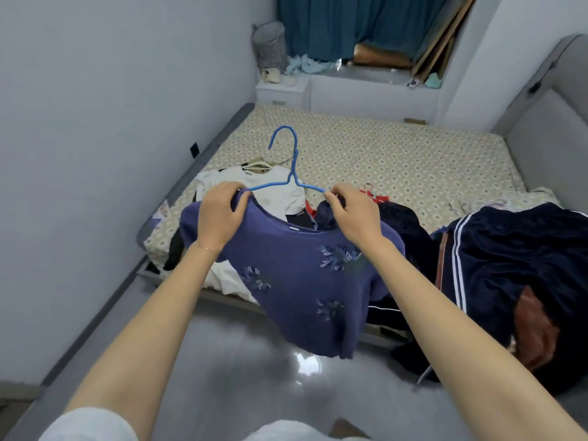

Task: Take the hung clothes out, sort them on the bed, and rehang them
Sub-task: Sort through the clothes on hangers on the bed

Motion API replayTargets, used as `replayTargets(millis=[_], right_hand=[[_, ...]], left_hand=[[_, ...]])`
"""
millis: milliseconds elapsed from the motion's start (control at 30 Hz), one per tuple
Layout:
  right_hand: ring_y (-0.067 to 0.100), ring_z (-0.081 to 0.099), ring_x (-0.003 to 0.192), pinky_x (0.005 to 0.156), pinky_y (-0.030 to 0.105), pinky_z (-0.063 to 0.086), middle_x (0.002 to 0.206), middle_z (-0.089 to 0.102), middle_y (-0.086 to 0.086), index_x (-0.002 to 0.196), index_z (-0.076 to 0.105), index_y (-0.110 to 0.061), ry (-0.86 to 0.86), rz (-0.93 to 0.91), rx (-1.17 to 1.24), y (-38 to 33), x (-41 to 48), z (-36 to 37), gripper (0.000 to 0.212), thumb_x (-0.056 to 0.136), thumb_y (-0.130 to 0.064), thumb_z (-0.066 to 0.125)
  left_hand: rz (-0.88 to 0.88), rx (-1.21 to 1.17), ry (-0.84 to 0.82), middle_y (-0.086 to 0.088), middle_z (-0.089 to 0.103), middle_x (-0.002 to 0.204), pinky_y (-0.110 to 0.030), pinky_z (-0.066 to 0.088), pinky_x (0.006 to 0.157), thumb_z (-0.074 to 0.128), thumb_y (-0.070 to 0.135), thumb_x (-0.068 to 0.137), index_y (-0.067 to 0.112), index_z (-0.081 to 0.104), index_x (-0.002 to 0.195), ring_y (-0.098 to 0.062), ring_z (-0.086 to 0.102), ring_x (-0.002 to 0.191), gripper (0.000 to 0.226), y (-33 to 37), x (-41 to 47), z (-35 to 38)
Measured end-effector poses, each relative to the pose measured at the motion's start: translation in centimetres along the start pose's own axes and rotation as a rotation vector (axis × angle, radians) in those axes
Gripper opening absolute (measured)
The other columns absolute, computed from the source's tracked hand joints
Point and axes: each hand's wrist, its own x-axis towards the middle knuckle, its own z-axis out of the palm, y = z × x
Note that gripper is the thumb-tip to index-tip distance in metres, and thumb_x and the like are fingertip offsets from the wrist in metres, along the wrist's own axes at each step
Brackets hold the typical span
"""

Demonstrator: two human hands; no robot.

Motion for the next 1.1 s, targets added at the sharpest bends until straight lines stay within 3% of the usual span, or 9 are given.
replayTargets(millis=[100, 200, 300, 367, 467, 600, 800, 1100], right_hand=[[0.020, 0.052, 0.068, 0.057, 0.034, 0.031, 0.071, 0.057, -0.006, 0.083, 0.052, -0.024, -0.017, -0.033, 0.027, -3.5, 0.5, 2.4, 0.024, 0.101, -0.040, 0.046], [0.021, 0.053, 0.070, 0.058, 0.035, 0.033, 0.072, 0.060, -0.004, 0.088, 0.059, -0.019, -0.044, -0.037, 0.039, -6.1, 1.2, 4.6, 0.027, 0.101, -0.039, 0.047], [0.019, 0.052, 0.069, 0.054, 0.033, 0.031, 0.074, 0.062, -0.002, 0.091, 0.062, -0.017, -0.062, -0.043, 0.060, -7.9, 2.5, 6.9, 0.027, 0.101, -0.038, 0.048], [0.017, 0.050, 0.067, 0.052, 0.027, 0.030, 0.072, 0.061, -0.002, 0.088, 0.061, -0.018, -0.072, -0.038, 0.079, -8.6, 3.8, 8.5, 0.026, 0.101, -0.037, 0.049], [0.015, 0.051, 0.066, 0.052, 0.029, 0.032, 0.072, 0.060, -0.004, 0.086, 0.060, -0.021, -0.099, 0.004, 0.138, -9.0, 6.3, 11.4, 0.026, 0.100, -0.039, 0.049], [0.010, 0.045, 0.057, 0.051, 0.031, 0.026, 0.065, 0.053, -0.005, 0.085, 0.058, -0.018, -0.133, 0.040, 0.187, -9.1, 10.4, 15.3, 0.027, 0.101, -0.037, 0.048], [0.017, 0.052, 0.066, 0.052, 0.030, 0.030, 0.069, 0.057, -0.004, 0.086, 0.059, -0.017, -0.162, 0.105, 0.150, -9.0, 17.4, 20.7, 0.028, 0.101, -0.039, 0.047], [0.014, 0.048, 0.062, 0.054, 0.031, 0.032, 0.063, 0.051, -0.007, 0.084, 0.055, -0.019, -0.160, 0.182, 0.099, -8.8, 25.8, 26.7, 0.028, 0.101, -0.038, 0.045]], left_hand=[[0.001, 0.028, -0.001, -0.005, 0.067, 0.116, -0.034, 0.044, 0.096, 0.056, 0.018, 0.098, 0.013, 0.065, 0.120, -0.024, 0.060, 0.106, 0.024, -3.2, -0.5, -2.8], [0.032, 0.139, 0.033, -0.005, 0.068, 0.105, -0.038, 0.045, 0.087, 0.054, 0.017, 0.098, 0.013, 0.067, 0.109, -0.029, 0.062, 0.095, 0.018, -6.2, -0.9, -4.6], [-0.066, 0.190, 0.080, -0.002, 0.066, 0.097, -0.044, 0.045, 0.086, 0.053, 0.025, 0.095, 0.015, 0.065, 0.097, -0.029, 0.059, 0.089, 0.016, -9.2, -0.6, -5.8], [-0.125, 0.183, 0.083, -0.002, 0.064, 0.088, -0.043, 0.044, 0.083, 0.057, 0.028, 0.095, 0.015, 0.062, 0.090, -0.028, 0.056, 0.083, 0.015, -11.0, 0.0, -6.2], [-0.165, 0.124, 0.049, -0.004, 0.062, 0.083, -0.040, 0.045, 0.077, 0.063, 0.027, 0.094, 0.012, 0.060, 0.088, -0.024, 0.053, 0.080, 0.017, -13.4, 1.5, -6.4], [-0.176, 0.131, 0.027, -0.004, 0.063, 0.084, -0.041, 0.046, 0.078, 0.062, 0.031, 0.096, 0.014, 0.062, 0.090, -0.026, 0.055, 0.080, 0.018, -17.4, 5.1, -5.3], [-0.211, 0.140, -0.062, -0.006, 0.064, 0.087, -0.046, 0.047, 0.081, 0.058, 0.033, 0.097, 0.014, 0.064, 0.092, -0.029, 0.058, 0.083, 0.021, -24.2, 11.2, -2.0], [-0.215, 0.152, -0.114, -0.002, 0.067, 0.089, -0.041, 0.038, 0.080, 0.060, 0.033, 0.097, 0.016, 0.065, 0.090, -0.029, 0.057, 0.084, 0.020, -31.3, 19.2, 2.2]])
